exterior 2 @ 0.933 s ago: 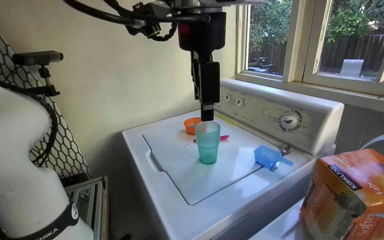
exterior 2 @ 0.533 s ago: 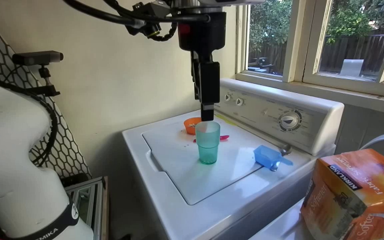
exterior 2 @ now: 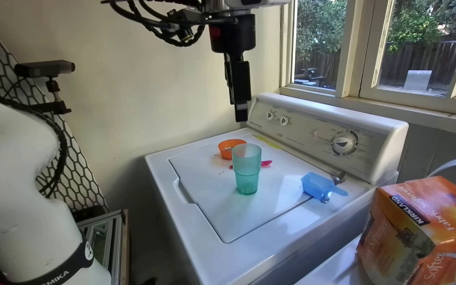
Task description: Use the spoon to scoop up the contents in the bowl and put them inside the cup
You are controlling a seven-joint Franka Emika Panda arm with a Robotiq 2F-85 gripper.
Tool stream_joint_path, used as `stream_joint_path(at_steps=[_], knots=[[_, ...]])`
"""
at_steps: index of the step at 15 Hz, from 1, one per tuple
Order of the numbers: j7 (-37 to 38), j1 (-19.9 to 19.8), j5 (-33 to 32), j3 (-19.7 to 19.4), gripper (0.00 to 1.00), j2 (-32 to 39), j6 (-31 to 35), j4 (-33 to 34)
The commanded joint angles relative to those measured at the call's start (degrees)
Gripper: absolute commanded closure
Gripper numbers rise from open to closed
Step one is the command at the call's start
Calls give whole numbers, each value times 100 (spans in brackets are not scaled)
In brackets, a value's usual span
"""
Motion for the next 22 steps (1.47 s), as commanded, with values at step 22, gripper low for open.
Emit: stream_joint_path(at_steps=[22], knots=[[4450, 673, -362, 2088, 0, 1420, 3539, -626]])
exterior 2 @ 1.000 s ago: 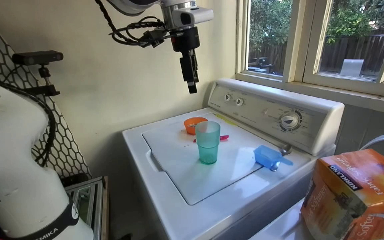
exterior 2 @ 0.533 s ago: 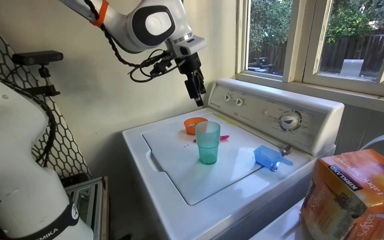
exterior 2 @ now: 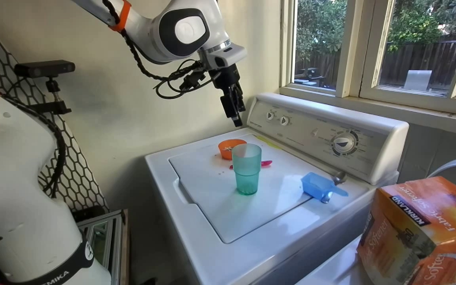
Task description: Use the spoon to scoop up the contents in the bowl and put them inside the cup
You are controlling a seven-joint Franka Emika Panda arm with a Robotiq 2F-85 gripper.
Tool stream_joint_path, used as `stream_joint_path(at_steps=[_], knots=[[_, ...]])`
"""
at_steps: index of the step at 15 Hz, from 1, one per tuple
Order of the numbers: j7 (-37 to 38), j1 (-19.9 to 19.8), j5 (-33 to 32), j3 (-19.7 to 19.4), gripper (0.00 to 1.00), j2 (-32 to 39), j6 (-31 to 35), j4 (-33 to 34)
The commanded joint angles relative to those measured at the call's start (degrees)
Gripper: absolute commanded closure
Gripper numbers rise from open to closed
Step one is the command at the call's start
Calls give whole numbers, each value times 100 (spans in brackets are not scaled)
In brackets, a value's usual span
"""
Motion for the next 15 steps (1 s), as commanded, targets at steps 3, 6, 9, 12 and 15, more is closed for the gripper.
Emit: stream_joint_path(at_steps=[3, 6, 9, 12, 15], knots=[[120, 483, 53, 53, 0, 283, 249, -394], [403, 629, -117, 203, 0, 626, 590, -513], [998, 517, -568, 350, 0, 929, 1207, -593], [1583, 283, -1242, 564, 0, 1235, 1691, -700], [2363, -38, -2374, 732, 0, 1429, 1789, -691]])
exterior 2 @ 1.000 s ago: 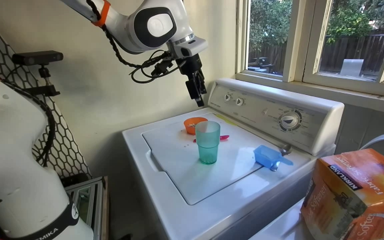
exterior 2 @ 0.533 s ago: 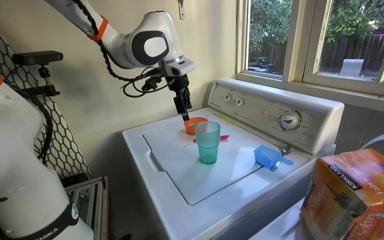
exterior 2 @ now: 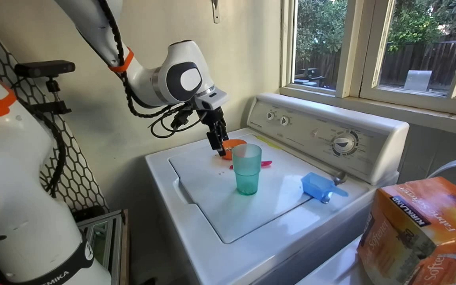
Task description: Use the spoon to scoop up the contents in the bowl and put them inside the cup
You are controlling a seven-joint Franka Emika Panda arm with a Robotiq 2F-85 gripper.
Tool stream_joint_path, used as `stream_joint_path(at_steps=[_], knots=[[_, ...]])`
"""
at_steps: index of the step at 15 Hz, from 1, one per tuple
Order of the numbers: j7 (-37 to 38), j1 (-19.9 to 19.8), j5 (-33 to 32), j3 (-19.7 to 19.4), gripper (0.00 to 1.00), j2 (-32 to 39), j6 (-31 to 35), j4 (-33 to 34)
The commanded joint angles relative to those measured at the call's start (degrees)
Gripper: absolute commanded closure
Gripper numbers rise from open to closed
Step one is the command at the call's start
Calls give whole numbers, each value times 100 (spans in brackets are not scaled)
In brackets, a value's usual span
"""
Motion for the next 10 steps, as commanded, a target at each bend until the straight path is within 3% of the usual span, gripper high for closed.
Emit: stream_joint_path(at_steps=[1, 5, 10], knots=[[1041, -453, -1327, 280, 0, 235, 203, -19], [1952, -614, -2570, 409, 0, 477, 49, 95], [2937, -541, -3701, 489, 0, 837, -109, 248]])
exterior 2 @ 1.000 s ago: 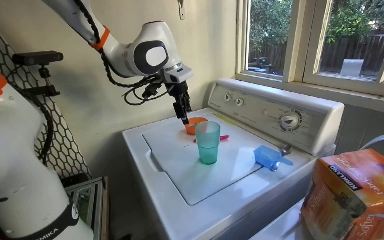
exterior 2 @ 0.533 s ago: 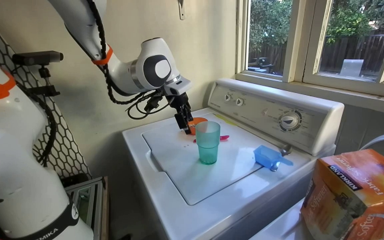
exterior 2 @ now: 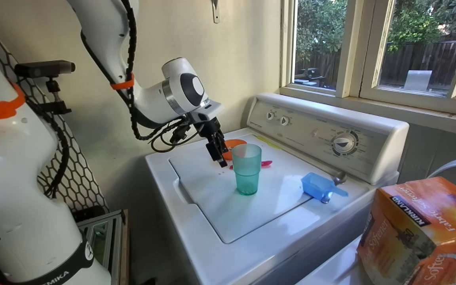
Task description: Use the spoon to scoop up the contents in the bowl and put them inside the cup
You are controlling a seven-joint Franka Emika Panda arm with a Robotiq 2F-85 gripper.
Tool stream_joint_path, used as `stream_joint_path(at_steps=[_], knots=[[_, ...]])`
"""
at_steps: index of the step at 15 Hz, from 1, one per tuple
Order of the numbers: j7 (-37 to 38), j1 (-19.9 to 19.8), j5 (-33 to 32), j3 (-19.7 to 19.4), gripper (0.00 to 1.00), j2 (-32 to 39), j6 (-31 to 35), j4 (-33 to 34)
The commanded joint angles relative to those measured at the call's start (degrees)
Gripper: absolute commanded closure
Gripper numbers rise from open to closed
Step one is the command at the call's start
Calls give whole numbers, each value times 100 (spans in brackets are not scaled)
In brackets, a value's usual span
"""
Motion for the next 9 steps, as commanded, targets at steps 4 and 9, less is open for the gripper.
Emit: stream_joint_path(at_steps=[4, 9], knots=[[1609, 13, -1751, 51, 0, 565, -252, 408], [2859, 98, -3429, -9, 0, 947, -475, 715]])
